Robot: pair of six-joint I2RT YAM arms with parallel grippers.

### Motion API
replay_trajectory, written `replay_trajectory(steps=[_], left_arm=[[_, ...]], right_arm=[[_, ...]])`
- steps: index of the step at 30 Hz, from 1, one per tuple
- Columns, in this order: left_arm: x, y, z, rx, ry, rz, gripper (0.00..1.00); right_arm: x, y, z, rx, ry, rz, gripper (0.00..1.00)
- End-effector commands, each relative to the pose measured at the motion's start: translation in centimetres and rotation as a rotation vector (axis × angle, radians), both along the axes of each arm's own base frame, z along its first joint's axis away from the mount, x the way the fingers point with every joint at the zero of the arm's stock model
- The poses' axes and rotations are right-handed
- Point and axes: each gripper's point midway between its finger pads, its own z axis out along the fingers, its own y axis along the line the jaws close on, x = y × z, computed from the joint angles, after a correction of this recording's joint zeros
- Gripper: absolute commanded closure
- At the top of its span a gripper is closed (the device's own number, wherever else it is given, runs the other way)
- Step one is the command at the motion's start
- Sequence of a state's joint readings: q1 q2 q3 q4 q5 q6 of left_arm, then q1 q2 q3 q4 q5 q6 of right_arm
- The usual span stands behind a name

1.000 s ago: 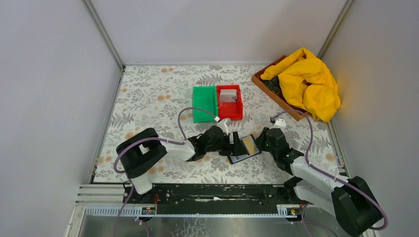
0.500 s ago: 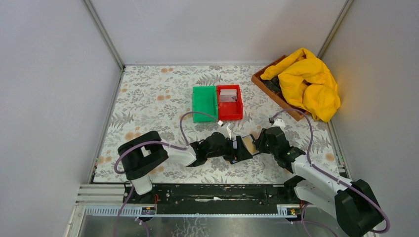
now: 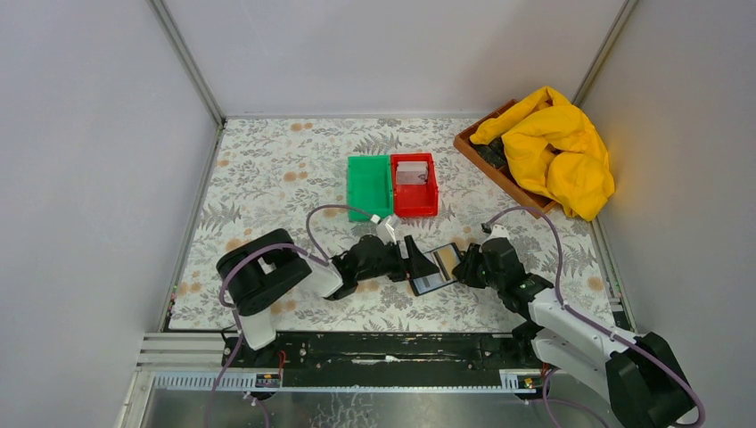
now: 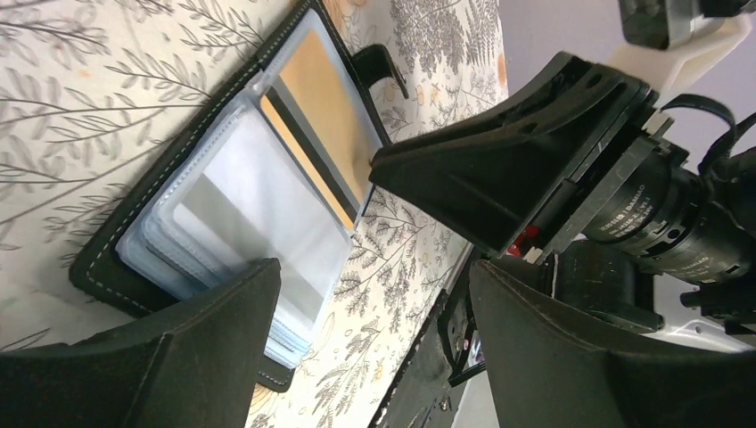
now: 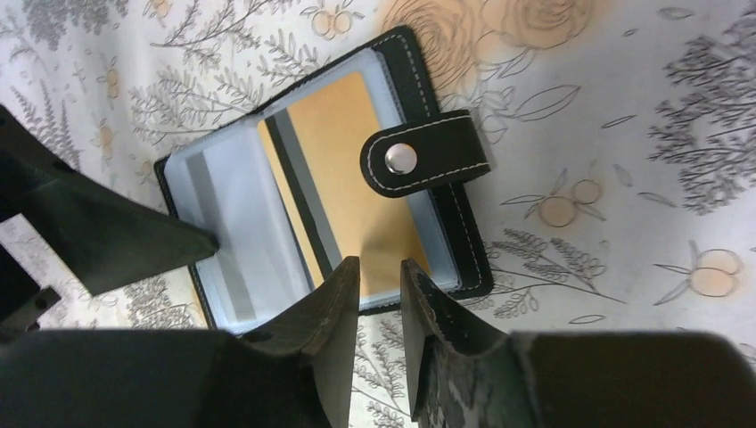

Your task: Take the credit cards out of the card holder

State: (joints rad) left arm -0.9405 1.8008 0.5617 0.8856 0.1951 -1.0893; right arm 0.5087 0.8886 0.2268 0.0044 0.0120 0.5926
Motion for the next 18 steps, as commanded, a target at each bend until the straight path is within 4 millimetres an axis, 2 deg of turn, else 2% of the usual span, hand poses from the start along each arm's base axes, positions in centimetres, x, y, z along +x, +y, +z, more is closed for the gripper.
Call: replay_trajectory(steps=[1,5,10,13,16,18], left_arm=[[-0.3,2.5,-2.6,0.088,0.027,0.016,0.13],[0.2,2.9,-1.7,0.112,-0.003,0.027,0.13],[0.5,2.9,0.0,0.100,-0.033,0.022,0.12],[0.5,3.1,1.1,0.095,-0.055,0.024,0.12],[0.4,3.3,2.1,0.086,-0.069,0.026,0.12],[0.3,3.5,2.7,0.079,-0.079,0.027,0.12]], right_arm=[[-0.8,1.6,-0.1,0.087,0.017,0.047,0.70],[-0.7,1.8,0.1,0.095,0.011,0.049,0.71],[0.3,-0.3,0.0,0.005,-0.028,-0.028,0.71],[0.7,-1.2,0.5,-0.031,-0.043,-0.074,0.61],[1.2,-1.9,0.8,-0.042,-0.070,-0.122,0.46],[1.3,-1.8,0.5,-0.040,-0.066,-0.116,0.44]])
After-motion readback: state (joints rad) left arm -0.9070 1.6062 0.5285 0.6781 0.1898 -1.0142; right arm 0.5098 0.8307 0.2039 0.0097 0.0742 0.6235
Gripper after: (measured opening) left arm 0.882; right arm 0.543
